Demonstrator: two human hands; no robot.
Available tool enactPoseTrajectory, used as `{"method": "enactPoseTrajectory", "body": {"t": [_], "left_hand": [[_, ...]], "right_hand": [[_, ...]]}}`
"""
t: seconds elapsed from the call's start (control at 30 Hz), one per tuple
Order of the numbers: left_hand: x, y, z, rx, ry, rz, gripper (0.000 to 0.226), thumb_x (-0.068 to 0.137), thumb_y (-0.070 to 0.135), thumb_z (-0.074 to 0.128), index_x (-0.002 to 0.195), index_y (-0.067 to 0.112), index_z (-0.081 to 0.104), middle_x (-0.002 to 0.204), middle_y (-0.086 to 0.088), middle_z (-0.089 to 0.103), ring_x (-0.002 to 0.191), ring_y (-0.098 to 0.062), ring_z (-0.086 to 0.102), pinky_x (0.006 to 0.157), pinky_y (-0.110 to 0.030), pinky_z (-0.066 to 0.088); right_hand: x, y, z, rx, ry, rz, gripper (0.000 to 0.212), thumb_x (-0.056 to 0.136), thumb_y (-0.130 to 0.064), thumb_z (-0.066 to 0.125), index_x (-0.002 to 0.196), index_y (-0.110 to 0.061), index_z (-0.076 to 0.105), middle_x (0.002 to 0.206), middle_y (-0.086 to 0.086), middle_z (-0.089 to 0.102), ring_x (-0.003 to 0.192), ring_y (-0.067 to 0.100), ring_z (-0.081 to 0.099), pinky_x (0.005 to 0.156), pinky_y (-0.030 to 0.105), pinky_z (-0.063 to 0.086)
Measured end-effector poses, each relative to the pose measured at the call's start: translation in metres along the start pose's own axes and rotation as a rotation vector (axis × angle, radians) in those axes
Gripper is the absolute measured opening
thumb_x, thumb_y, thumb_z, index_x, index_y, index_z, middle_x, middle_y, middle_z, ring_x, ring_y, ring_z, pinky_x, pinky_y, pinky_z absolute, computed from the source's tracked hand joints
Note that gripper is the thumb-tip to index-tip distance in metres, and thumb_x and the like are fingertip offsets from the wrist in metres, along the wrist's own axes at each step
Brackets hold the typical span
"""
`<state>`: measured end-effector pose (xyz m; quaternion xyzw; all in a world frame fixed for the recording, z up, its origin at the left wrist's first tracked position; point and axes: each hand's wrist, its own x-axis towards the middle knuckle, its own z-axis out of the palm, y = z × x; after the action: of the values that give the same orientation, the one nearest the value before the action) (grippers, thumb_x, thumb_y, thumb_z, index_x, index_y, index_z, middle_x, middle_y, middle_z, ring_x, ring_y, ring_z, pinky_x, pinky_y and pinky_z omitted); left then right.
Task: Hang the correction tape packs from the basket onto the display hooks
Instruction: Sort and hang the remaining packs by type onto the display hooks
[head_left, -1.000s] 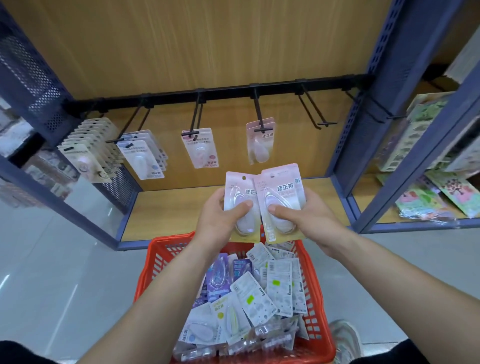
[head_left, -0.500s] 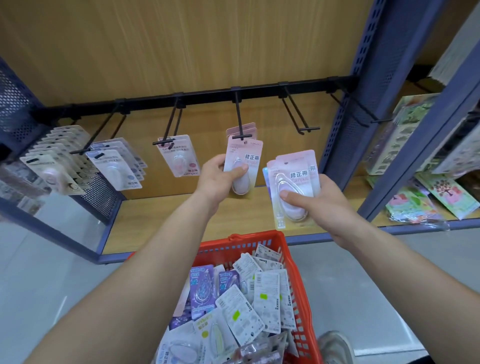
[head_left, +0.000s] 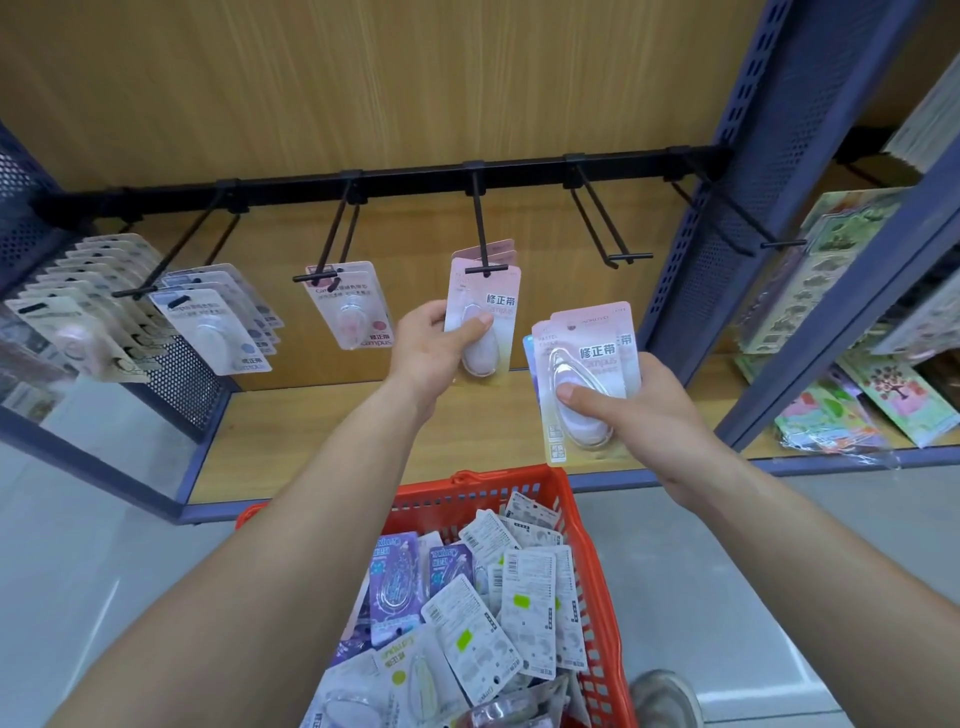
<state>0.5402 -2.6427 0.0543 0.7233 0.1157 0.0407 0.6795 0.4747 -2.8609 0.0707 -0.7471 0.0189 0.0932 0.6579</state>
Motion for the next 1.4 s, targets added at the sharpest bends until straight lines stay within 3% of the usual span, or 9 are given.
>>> {"method": "enactPoseTrajectory", "body": {"t": [0.13,0.2,0.27,0.4,0.5,0.7,0.9,1.13,1.4], "left_hand": [[0.011,0.006,0.003,0.096,0.126,-0.122,0.035,0.086,0.031,0.082,0.112,0.016,0.064,0.105,0.004,0.069,0.096,-0.018,0.066,0.077,-0.029,0.052],[0.000,-0.003,0.004,0.163,0.251,-0.163,0.053,0.083,0.034,0.085,0.125,0.017,0.057,0.116,0.003,0.060,0.106,-0.018,0.058,0.090,-0.030,0.046],[-0.025,-0.020,0.006,0.115,0.296,-0.077,0.047,0.081,0.034,0.086,0.116,0.021,0.058,0.119,0.003,0.061,0.110,-0.016,0.059,0.097,-0.030,0.046],[-0.080,-0.033,0.016,-0.042,-0.029,-0.052,0.015,0.088,0.022,0.079,0.098,0.021,0.068,0.090,0.009,0.069,0.079,-0.006,0.062,0.070,-0.021,0.047],[-0.093,-0.032,0.024,-0.082,-0.158,-0.060,0.026,0.085,0.018,0.082,0.104,0.022,0.065,0.092,0.006,0.069,0.075,-0.005,0.063,0.065,-0.016,0.049],[-0.088,-0.027,0.026,-0.088,-0.187,-0.079,0.036,0.079,0.020,0.089,0.106,0.012,0.068,0.095,0.002,0.073,0.080,-0.007,0.068,0.069,-0.020,0.055],[-0.086,-0.024,0.024,-0.124,-0.143,-0.138,0.028,0.089,0.015,0.079,0.109,0.003,0.066,0.100,-0.012,0.077,0.078,-0.014,0.070,0.067,-0.021,0.054],[-0.072,-0.022,0.008,-0.167,-0.086,-0.145,0.017,0.097,0.014,0.068,0.107,0.020,0.056,0.080,0.008,0.077,0.066,-0.007,0.070,0.060,-0.022,0.052],[-0.037,-0.009,-0.009,-0.008,-0.039,-0.036,0.024,0.099,0.012,0.065,0.123,0.016,0.061,0.109,0.002,0.077,0.088,-0.009,0.071,0.066,-0.018,0.051]], "right_hand": [[0.000,0.004,0.001,0.007,-0.005,0.018,0.030,0.086,-0.024,0.082,0.110,-0.032,0.067,0.102,-0.015,0.078,0.094,0.006,0.074,0.084,0.030,0.057],[-0.001,0.006,0.003,0.009,-0.006,0.023,0.030,0.086,-0.023,0.082,0.111,-0.032,0.068,0.103,-0.014,0.078,0.096,0.007,0.074,0.085,0.030,0.056],[-0.001,0.005,0.006,0.014,-0.021,0.027,0.029,0.088,-0.021,0.081,0.112,-0.031,0.069,0.103,-0.014,0.078,0.095,0.006,0.074,0.082,0.028,0.055],[0.001,0.009,0.013,0.024,-0.050,0.015,0.027,0.089,-0.020,0.079,0.110,-0.032,0.067,0.100,-0.018,0.078,0.095,0.004,0.074,0.081,0.025,0.055],[-0.001,0.009,0.016,0.033,-0.042,-0.005,0.025,0.091,-0.015,0.077,0.101,-0.035,0.063,0.092,-0.022,0.077,0.089,0.001,0.073,0.080,0.022,0.057],[0.000,0.011,0.019,0.072,-0.104,0.008,0.027,0.099,-0.024,0.068,0.126,-0.022,0.064,0.115,0.000,0.077,0.104,0.020,0.075,0.089,0.039,0.060],[0.010,0.022,0.014,0.212,-0.014,0.173,0.050,0.084,-0.058,0.063,0.127,-0.034,0.057,0.120,-0.007,0.074,0.114,0.024,0.070,0.106,0.055,0.050],[0.013,0.026,0.006,0.001,0.024,0.067,0.029,0.103,-0.039,0.060,0.131,-0.033,0.059,0.120,-0.015,0.072,0.111,0.009,0.068,0.092,0.033,0.052],[0.019,0.032,0.000,-0.028,0.109,0.085,0.027,0.102,-0.037,0.060,0.129,-0.031,0.060,0.117,-0.012,0.073,0.106,0.014,0.069,0.083,0.032,0.051]]}}
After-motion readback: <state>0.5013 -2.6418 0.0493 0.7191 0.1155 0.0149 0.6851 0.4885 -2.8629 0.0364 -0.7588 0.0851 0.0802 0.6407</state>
